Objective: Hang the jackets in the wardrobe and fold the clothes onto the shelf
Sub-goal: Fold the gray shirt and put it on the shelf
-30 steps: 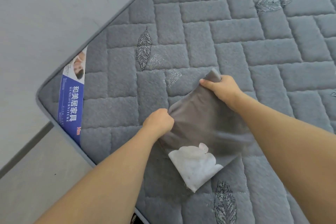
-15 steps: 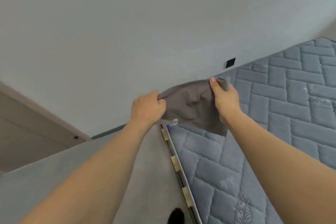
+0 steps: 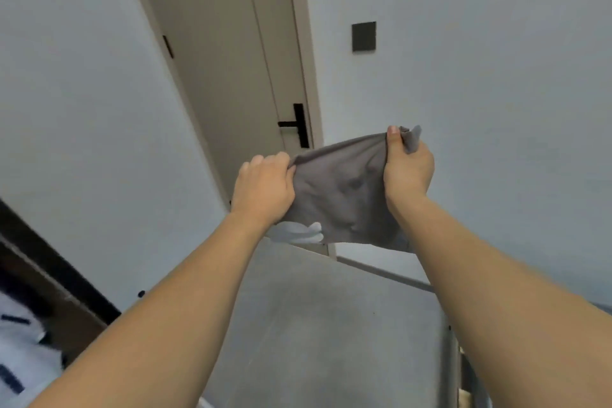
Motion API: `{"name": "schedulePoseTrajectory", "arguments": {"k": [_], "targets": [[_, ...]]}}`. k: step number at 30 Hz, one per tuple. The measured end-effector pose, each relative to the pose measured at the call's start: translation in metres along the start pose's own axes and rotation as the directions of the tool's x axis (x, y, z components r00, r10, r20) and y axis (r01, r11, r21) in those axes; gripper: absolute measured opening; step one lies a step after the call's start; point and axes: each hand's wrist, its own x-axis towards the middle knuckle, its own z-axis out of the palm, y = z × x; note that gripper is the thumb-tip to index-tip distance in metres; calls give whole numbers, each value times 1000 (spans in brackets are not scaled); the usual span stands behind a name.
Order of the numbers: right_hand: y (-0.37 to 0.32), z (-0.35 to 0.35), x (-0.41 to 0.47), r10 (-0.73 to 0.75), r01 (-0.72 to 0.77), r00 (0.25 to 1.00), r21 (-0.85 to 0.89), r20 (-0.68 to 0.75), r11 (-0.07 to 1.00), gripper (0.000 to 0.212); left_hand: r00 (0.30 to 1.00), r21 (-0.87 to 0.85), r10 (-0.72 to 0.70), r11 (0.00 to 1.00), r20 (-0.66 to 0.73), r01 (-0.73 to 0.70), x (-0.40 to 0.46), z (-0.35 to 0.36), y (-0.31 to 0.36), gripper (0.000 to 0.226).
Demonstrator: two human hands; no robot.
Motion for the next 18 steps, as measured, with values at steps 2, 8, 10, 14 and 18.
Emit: {"name": "schedulePoseTrajectory", "arguments": {"k": [2, 8, 10, 14, 18], "targets": [[-21, 51, -36, -19, 18, 997, 14, 72, 1000, 27, 996, 3, -92, 996, -15, 92, -19, -43, -48, 21], [-72, 161, -172, -34, 28, 975, 33, 218, 999, 44, 955, 187, -293, 936, -53, 298, -101, -171, -163, 22], [-88, 193, -226, -66, 65, 961, 11, 270, 998, 44, 923, 275, -379, 882, -67, 382, -132, -212, -199, 20], [-119, 254, -337, -93, 93, 910, 20, 403, 995, 44, 878, 460, -453, 753, -157, 471, -199, -296, -272, 24], [-146, 307, -441, -81, 52, 847, 71, 525, 996, 47, 841, 603, -496, 609, -218, 515, -269, -370, -337, 29]]}}
